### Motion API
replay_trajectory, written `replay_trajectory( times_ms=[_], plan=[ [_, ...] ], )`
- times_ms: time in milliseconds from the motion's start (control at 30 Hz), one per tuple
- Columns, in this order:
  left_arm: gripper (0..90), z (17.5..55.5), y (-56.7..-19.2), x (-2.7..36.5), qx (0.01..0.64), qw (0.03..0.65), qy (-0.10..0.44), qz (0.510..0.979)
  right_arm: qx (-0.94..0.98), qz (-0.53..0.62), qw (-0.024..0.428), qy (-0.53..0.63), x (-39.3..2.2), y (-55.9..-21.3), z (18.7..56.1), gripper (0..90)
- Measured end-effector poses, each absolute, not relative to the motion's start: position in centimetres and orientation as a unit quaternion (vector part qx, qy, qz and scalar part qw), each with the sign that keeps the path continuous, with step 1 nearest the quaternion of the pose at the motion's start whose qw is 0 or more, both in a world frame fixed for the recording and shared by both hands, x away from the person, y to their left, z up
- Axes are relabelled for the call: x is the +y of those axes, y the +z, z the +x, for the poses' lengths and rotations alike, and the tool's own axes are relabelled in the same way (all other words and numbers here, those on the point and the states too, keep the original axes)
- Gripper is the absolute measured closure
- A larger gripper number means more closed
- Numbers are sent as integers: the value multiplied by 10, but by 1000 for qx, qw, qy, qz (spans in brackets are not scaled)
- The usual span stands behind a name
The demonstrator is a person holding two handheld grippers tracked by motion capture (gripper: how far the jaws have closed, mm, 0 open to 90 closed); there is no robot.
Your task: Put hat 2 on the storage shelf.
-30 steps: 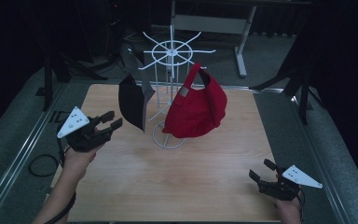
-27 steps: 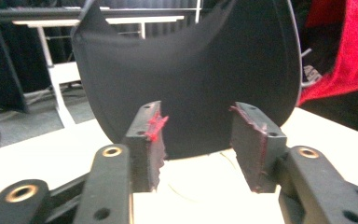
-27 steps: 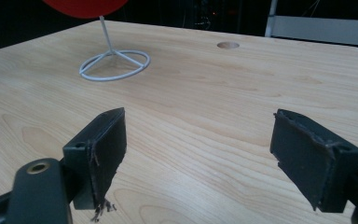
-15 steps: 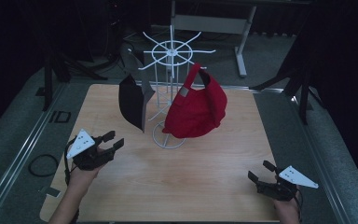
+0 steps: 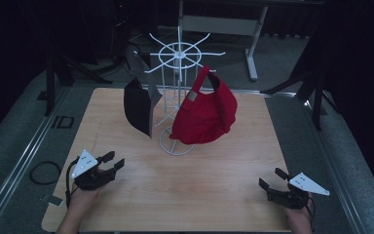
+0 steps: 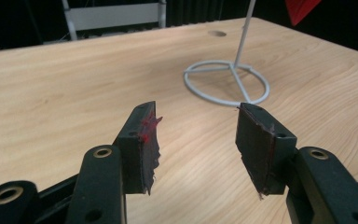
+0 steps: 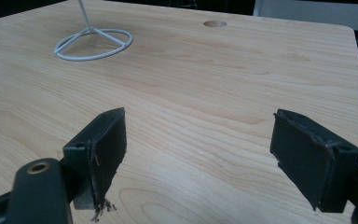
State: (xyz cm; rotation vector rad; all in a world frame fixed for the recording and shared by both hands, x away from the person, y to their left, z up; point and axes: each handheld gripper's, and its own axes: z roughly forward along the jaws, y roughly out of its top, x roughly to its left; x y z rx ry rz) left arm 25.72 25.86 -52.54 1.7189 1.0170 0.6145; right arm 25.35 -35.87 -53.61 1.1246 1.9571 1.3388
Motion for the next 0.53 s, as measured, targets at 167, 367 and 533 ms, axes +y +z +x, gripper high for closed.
replay_trajectory(
  times_ms=[167,367,533],
  plan=[
    [490,251,-532,269,438,498,257,703,722,413,260,490,-358,-536,254,185],
    [490,244,-541,281,456,487,266,696,724,414,262,486,-358,-537,253,186],
    [490,241,-542,287,466,490,268,687,727,413,263,482,-357,-537,254,186]
  ],
)
